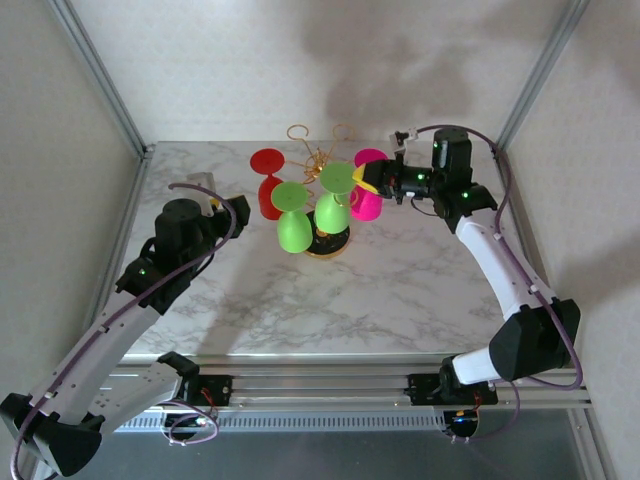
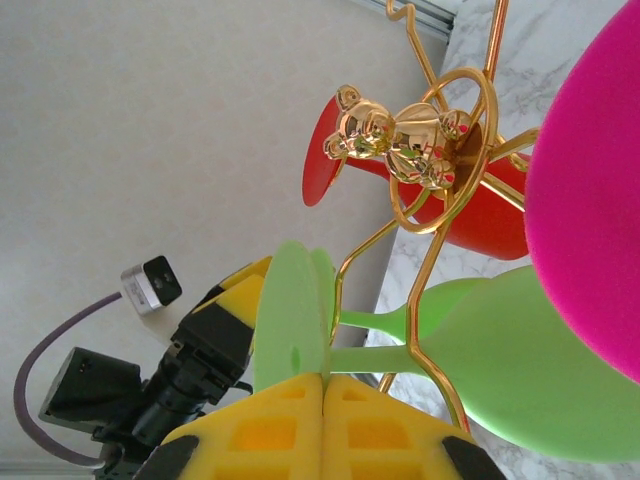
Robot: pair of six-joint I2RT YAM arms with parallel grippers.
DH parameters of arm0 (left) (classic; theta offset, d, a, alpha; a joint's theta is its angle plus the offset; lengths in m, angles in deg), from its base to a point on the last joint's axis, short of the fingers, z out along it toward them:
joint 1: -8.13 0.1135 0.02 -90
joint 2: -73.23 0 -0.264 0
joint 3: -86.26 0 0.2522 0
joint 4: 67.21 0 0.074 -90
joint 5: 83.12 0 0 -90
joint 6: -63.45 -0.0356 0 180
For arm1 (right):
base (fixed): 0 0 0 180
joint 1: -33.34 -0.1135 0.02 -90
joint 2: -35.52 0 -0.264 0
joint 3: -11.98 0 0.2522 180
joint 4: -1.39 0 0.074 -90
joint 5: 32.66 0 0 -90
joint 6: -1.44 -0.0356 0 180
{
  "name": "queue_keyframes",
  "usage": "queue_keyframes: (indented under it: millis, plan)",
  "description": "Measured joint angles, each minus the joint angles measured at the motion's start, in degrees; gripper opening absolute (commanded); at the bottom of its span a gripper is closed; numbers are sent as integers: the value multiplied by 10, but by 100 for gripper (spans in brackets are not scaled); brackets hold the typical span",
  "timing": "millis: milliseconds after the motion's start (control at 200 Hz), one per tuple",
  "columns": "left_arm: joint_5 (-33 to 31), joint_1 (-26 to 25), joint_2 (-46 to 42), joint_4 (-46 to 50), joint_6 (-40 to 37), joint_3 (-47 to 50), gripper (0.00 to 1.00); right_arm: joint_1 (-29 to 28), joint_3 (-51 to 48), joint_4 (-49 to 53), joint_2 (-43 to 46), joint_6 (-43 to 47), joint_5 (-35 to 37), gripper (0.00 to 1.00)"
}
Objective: Take the wine glass off the wine glass rack
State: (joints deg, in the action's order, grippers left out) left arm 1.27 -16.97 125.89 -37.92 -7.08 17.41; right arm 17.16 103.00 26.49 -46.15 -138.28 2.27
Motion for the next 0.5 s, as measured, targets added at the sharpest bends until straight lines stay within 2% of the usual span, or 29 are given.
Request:
queue_keyframes:
  millis: [501]
  plan:
    - [-2,-3,0,0,0,0,61,-9,19,37,-6,32,12,0]
